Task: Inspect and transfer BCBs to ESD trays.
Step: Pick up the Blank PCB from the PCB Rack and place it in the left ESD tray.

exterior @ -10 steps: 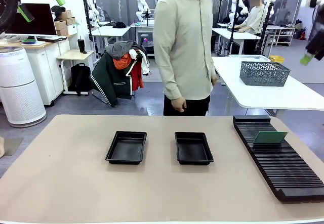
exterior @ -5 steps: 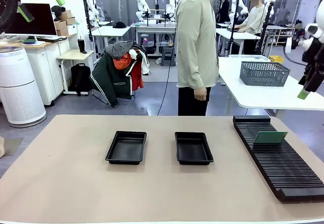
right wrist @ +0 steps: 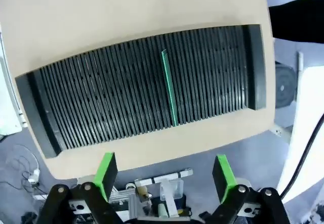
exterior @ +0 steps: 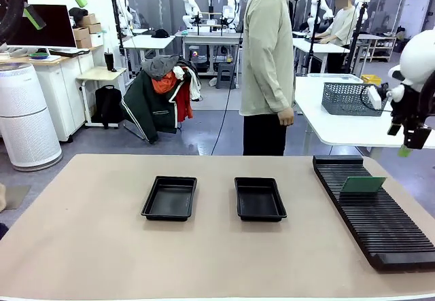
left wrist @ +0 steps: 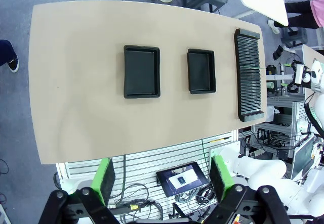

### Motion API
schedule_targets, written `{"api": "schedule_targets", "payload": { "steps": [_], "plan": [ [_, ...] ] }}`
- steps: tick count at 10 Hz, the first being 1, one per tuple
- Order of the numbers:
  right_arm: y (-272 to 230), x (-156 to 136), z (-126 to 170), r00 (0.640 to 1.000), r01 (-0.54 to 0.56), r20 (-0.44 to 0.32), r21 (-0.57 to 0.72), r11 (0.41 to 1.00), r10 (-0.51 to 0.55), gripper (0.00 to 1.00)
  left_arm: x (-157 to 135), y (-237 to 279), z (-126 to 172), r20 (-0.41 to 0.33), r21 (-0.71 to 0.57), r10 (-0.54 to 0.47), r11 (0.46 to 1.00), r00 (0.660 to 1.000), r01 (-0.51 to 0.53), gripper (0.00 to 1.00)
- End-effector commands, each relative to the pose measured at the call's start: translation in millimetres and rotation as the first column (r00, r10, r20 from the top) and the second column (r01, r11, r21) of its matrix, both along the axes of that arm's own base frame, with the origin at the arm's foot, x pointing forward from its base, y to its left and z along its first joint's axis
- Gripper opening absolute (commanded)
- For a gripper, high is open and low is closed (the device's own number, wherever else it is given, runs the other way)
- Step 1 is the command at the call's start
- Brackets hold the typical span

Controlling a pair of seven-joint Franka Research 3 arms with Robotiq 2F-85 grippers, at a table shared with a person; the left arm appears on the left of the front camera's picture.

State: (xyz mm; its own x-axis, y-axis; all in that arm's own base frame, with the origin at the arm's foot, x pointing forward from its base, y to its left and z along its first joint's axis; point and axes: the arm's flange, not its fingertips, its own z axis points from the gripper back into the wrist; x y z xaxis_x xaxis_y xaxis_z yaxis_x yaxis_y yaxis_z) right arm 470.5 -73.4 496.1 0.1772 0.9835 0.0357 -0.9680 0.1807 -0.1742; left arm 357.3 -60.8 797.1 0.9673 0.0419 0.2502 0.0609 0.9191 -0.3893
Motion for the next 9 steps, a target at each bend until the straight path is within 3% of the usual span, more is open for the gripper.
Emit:
{"api": "schedule_targets", "payload": {
  "steps": [1,3,9],
  "plan": [
    [-12,16,-20,0.997,-0.07,-0.013,0.008,0.998,0.07,1.0,-1,0,0,0.002,-0.014,0.0,1.0,1.0,0.0,1.0],
    [-18,27,-41,0.993,-0.105,-0.051,0.033,0.994,0.106,1.0,-1,0,0,0.002,-0.014,0.0,1.0,1.0,0.0,1.0],
    [-6,50,-101,0.976,-0.201,-0.055,0.125,0.972,0.209,1.0,-1,0,0,0.002,-0.014,0.0,1.0,1.0,0.0,1.0]
  ]
}}
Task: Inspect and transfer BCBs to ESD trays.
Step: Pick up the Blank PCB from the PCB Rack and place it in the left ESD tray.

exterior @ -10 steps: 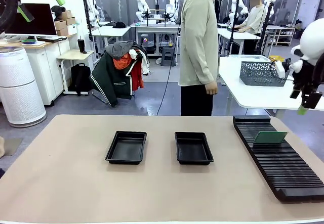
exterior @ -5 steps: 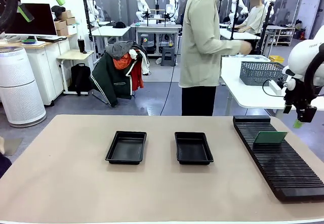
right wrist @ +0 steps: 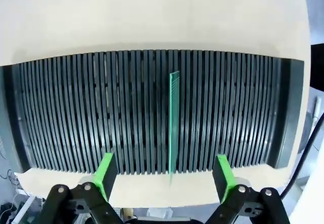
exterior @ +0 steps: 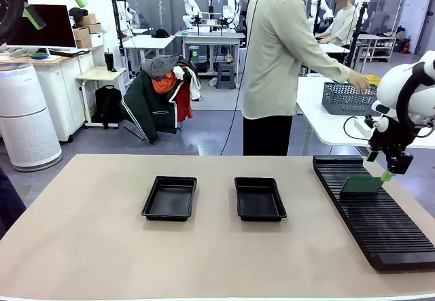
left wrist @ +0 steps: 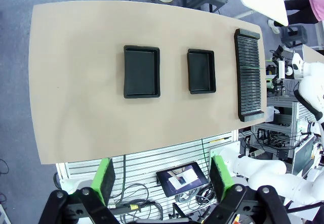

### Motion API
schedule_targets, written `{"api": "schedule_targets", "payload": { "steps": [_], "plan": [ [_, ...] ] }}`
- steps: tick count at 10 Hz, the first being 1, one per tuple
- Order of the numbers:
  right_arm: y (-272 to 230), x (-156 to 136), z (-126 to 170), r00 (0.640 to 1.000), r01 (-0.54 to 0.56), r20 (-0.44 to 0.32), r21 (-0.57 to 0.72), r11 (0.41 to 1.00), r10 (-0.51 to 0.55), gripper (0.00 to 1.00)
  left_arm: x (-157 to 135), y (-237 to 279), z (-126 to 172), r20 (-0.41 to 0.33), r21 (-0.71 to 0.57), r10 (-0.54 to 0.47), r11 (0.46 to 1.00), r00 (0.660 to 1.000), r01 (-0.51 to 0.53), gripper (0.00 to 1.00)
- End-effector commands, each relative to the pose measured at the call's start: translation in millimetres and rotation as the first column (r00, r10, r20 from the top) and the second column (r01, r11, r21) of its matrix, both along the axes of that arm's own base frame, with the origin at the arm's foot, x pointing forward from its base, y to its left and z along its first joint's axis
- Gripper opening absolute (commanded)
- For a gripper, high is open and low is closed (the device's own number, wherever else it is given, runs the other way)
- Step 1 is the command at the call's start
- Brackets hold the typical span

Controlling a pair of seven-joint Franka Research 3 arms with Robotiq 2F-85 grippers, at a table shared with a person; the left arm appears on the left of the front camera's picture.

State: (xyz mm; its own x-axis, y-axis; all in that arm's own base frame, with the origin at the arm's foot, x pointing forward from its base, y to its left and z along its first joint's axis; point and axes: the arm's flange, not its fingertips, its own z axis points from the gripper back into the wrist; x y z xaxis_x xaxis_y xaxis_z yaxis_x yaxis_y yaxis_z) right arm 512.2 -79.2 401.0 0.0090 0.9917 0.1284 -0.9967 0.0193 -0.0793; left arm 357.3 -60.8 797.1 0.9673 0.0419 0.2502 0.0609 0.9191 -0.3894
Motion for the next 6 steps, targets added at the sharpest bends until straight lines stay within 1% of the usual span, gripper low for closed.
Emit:
{"api": "schedule_targets", "payload": {
  "steps": [1,3,6],
  "plan": [
    [3,12,-15,0.999,-0.034,0.018,0.019,0.999,0.033,1.0,-1,0,0,0.002,-0.014,0.0,1.0,1.0,0.0,1.0],
    [7,18,-33,0.999,-0.038,0.014,0.008,0.999,0.038,1.0,-1,0,0,0.002,-0.014,0.0,1.0,1.0,0.0,1.0],
    [12,20,-46,0.999,-0.033,0.006,-0.003,0.999,0.033,1.0,-1,0,0,0.002,-0.014,0.0,1.0,1.0,0.0,1.0]
  ]
}}
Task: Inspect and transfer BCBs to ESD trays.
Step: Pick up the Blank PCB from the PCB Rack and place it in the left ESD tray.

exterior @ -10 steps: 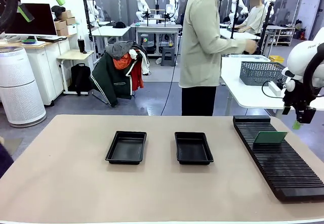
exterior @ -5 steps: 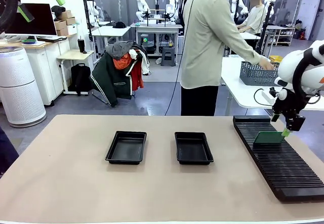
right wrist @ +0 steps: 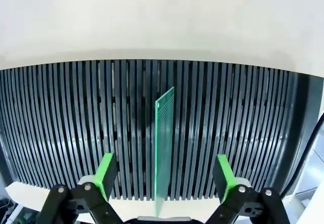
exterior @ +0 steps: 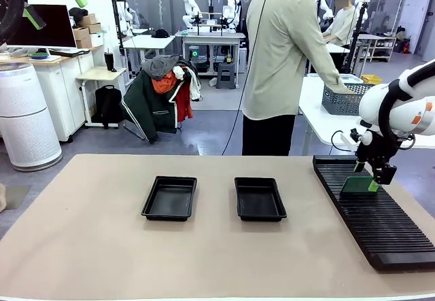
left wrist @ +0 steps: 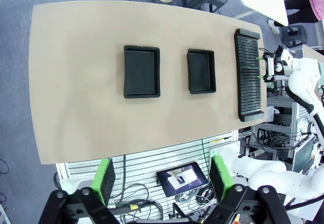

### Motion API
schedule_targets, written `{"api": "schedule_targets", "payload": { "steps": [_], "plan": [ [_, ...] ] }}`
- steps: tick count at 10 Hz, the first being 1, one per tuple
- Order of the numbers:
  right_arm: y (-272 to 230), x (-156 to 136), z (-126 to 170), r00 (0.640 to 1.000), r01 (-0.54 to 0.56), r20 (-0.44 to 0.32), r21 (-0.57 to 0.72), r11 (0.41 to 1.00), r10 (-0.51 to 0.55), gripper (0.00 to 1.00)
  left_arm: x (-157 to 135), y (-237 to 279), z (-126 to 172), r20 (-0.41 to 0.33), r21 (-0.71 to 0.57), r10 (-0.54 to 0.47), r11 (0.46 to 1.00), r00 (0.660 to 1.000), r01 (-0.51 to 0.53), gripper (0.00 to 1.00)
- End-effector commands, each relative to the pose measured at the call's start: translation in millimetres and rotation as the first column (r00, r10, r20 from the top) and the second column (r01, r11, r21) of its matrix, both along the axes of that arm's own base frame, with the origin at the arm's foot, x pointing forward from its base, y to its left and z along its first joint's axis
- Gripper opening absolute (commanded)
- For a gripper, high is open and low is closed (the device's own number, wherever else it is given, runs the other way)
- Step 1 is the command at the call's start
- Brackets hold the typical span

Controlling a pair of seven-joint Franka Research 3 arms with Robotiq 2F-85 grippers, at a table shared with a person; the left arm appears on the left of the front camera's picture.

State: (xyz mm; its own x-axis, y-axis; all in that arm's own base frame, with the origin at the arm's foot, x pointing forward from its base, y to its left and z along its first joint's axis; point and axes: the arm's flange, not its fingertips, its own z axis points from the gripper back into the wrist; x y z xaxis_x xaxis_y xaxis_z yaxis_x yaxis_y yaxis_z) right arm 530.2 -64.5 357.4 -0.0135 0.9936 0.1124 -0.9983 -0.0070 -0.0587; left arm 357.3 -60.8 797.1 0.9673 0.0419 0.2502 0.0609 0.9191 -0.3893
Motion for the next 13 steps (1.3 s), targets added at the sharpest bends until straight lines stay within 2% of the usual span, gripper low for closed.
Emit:
{"api": "schedule_targets", "payload": {
  "steps": [1,2,3,8,11,13],
  "plan": [
    [-3,1,-4,0.999,0.001,0.036,0.012,1.0,-0.001,1.0,-1,0,0,0.002,-0.014,0.0,1.0,1.0,0.0,1.0],
    [-3,-4,0,0.998,0.022,0.053,0.021,1.0,-0.023,1.0,-1,0,0,0.002,-0.014,0.0,1.0,1.0,0.0,1.0],
    [0,1,-1,1.0,0.001,0.002,-0.001,1.0,-0.001,1.0,-1,0,0,0.002,-0.014,0.0,1.0,1.0,0.0,1.0],
    [0,1,-1,1.0,0.001,0.002,-0.001,1.0,-0.001,1.0,-1,0,0,0.002,-0.014,0.0,1.0,1.0,0.0,1.0],
    [2,-5,1,0.999,-0.009,0.042,-0.055,0.998,0.011,1.0,-1,0,0,0.002,-0.014,0.0,1.0,1.0,0.0,1.0],
    [0,-12,1,0.997,-0.001,0.075,-0.077,0.997,0.007,0.92,-1,0,0,0.002,-0.014,0.0,1.0,1.0,0.0,1.0]
  ]
}}
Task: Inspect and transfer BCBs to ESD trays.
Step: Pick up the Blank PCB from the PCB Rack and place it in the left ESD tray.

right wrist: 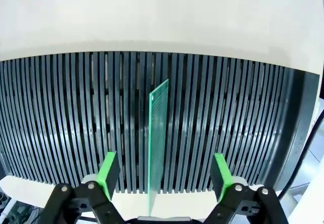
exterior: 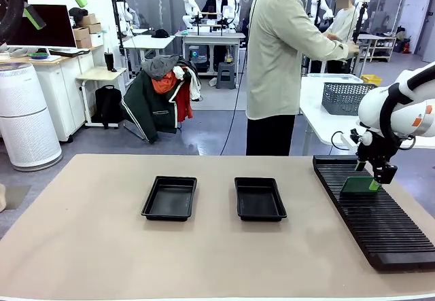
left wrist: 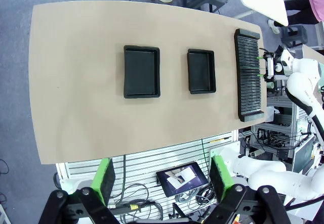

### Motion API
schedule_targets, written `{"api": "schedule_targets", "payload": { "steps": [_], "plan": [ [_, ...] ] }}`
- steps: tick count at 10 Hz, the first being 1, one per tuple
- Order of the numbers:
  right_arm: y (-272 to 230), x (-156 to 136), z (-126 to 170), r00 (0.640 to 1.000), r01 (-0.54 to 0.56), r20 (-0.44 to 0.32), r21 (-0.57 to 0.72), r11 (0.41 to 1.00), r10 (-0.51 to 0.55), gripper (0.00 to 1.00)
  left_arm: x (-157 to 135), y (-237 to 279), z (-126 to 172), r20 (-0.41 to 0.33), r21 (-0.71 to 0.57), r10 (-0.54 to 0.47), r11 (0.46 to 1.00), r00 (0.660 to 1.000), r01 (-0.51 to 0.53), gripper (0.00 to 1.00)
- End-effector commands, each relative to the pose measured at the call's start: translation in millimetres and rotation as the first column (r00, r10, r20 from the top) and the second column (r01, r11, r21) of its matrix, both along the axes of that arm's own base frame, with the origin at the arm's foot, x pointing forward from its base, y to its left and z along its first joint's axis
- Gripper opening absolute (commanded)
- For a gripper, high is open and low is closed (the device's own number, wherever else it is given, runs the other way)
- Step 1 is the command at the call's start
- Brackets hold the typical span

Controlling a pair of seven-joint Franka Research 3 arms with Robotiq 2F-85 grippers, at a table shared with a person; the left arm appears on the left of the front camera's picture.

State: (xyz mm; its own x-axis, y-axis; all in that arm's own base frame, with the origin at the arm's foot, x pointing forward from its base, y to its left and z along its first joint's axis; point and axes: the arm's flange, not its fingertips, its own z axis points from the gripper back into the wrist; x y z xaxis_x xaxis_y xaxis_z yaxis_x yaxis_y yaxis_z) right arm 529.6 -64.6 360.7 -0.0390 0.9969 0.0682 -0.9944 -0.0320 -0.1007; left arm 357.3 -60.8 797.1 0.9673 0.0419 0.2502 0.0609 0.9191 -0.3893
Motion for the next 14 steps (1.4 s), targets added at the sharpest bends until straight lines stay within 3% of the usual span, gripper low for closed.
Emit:
{"api": "schedule_targets", "payload": {
  "steps": [1,14],
  "plan": [
    [0.9,-12.6,-2.5,0.999,0.019,0.04,-0.034,0.999,-0.017,0.84,-1.4,-0.1,-0.2,0.002,-0.014,0.0,1.0,1.0,0.0,1.0],
    [2.9,-10.2,-1.7,1.0,0.019,0.017,-0.042,0.999,-0.019,0.2,-1.4,-0.1,-0.2,0.002,-0.014,0.0,1.0,1.0,0.0,1.0]
  ]
}}
